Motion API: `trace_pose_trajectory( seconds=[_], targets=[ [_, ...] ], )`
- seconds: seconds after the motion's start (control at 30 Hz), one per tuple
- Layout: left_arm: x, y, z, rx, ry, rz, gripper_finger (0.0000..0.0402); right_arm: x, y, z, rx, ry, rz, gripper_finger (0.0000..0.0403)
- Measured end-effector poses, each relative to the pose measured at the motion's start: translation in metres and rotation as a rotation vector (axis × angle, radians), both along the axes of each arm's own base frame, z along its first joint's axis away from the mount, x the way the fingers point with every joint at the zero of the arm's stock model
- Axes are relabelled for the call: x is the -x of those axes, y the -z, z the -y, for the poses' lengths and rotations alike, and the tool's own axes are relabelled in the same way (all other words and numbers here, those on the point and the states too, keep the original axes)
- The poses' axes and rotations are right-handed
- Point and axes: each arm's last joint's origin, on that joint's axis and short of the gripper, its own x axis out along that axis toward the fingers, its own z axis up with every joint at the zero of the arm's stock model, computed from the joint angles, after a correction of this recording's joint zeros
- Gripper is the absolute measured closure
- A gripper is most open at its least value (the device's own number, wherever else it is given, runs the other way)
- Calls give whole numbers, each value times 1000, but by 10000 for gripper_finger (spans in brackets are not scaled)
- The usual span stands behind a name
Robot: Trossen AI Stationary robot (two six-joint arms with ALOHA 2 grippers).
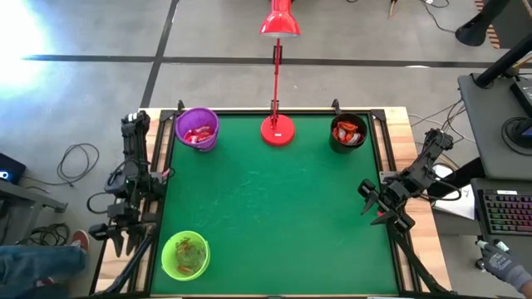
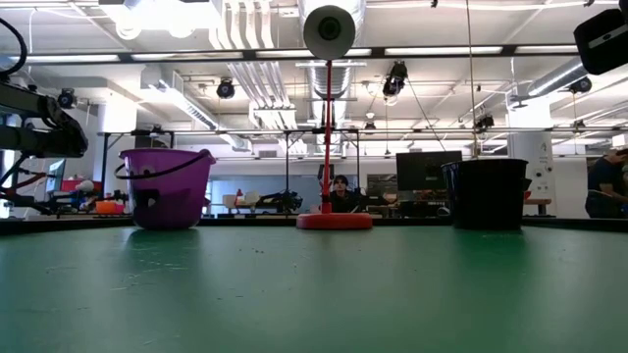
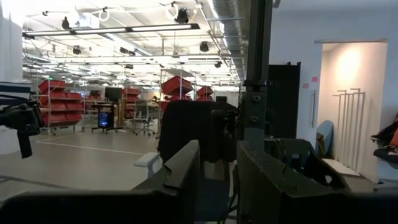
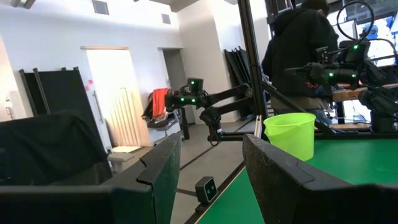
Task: Sort candy
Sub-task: Return to Home Position
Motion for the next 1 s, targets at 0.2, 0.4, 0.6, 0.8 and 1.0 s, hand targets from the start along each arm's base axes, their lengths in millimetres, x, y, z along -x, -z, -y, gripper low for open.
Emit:
trace_pose_trajectory(
  seconds=[0.2, 0.4, 0.6, 0.8, 1.0],
  targets=[
    [0, 1, 2, -18, 0, -4, 311, 0, 0, 0, 0, 0, 0, 234],
    [-1, 3, 3, -33, 0, -6, 311, 0, 0, 0, 0, 0, 0, 234],
    [-1, 4, 4, -45, 0, -9, 311, 0, 0, 0, 0, 0, 0, 234],
    [-1, 5, 5, -54, 0, -11, 311, 0, 0, 0, 0, 0, 0, 234],
    [-1, 5, 6, -58, 0, -12, 311, 0, 0, 0, 0, 0, 0, 234]
  ],
)
